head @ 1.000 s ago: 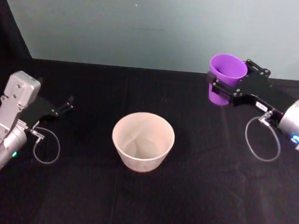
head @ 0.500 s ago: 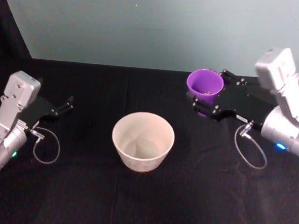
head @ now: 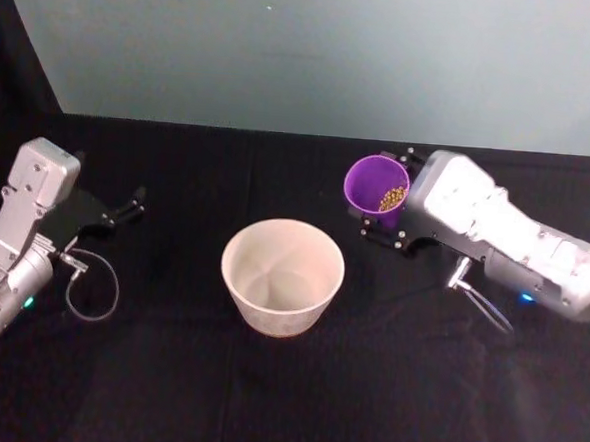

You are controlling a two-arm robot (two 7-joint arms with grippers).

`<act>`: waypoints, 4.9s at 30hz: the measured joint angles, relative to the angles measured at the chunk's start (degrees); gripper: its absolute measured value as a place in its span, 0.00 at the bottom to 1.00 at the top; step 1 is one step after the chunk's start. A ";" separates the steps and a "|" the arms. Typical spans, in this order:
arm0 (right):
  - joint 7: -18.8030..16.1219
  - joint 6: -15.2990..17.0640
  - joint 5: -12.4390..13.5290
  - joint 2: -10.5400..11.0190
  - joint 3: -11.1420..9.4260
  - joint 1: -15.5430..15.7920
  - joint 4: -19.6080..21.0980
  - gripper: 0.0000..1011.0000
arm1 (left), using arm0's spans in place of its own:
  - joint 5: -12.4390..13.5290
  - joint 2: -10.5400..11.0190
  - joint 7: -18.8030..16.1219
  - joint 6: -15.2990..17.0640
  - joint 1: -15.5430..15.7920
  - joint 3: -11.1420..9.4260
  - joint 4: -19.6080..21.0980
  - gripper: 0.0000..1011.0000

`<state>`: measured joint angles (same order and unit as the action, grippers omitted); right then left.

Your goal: Pick up the cup and pour the mung beans from the cup into the bowl.

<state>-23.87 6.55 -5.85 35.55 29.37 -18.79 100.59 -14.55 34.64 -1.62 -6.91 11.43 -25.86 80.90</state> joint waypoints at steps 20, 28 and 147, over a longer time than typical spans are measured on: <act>2.90 0.55 -26.82 -0.40 10.31 -3.14 0.27 0.73 | 0.00 0.00 0.00 0.00 0.00 0.00 0.00 0.99; 3.90 0.20 -33.27 -0.62 12.00 -3.99 -0.06 0.73 | 0.00 0.00 0.00 0.00 0.00 0.00 0.00 0.99; -1.73 -18.06 5.97 -5.58 -11.06 10.58 -2.43 0.73 | 0.00 0.00 0.00 0.00 0.00 0.00 0.00 0.99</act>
<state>-25.60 -11.50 0.12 29.96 18.32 -8.21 98.16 -14.55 34.65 -1.62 -6.91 11.43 -25.86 80.90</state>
